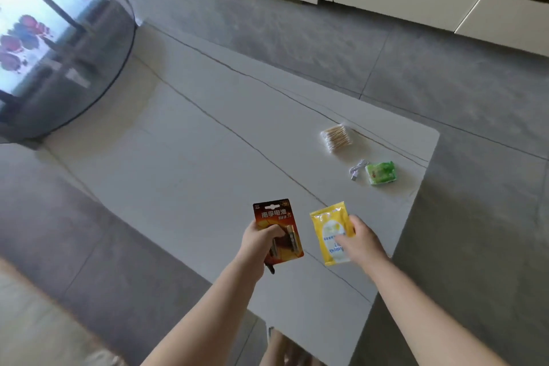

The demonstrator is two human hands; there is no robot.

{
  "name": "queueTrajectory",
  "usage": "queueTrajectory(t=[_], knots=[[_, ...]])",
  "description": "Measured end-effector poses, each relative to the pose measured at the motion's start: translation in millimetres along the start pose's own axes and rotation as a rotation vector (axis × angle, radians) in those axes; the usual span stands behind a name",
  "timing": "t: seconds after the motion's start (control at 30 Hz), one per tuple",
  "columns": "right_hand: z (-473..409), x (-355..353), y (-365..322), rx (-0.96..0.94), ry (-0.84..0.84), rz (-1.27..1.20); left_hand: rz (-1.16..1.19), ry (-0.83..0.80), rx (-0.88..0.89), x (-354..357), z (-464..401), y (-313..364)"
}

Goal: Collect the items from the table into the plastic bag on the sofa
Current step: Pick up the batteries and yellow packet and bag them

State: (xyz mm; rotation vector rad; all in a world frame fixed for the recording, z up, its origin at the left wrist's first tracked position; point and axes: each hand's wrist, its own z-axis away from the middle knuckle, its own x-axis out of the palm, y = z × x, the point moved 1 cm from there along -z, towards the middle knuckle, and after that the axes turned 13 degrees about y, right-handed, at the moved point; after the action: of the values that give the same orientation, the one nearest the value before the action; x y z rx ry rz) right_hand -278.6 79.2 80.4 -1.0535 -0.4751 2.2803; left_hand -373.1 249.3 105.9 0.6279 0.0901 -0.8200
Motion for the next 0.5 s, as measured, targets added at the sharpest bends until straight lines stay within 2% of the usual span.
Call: queueTrajectory(t=[0.3,0.5], knots=[[128,5,-87,-0.174,-0.148,-0.144,0.438,0.077,-0.145,-133,104,-10],[219,43,-161,-0.303,-0.297,-0.137,0.658,0.165,-0.115,-246,136,-30]])
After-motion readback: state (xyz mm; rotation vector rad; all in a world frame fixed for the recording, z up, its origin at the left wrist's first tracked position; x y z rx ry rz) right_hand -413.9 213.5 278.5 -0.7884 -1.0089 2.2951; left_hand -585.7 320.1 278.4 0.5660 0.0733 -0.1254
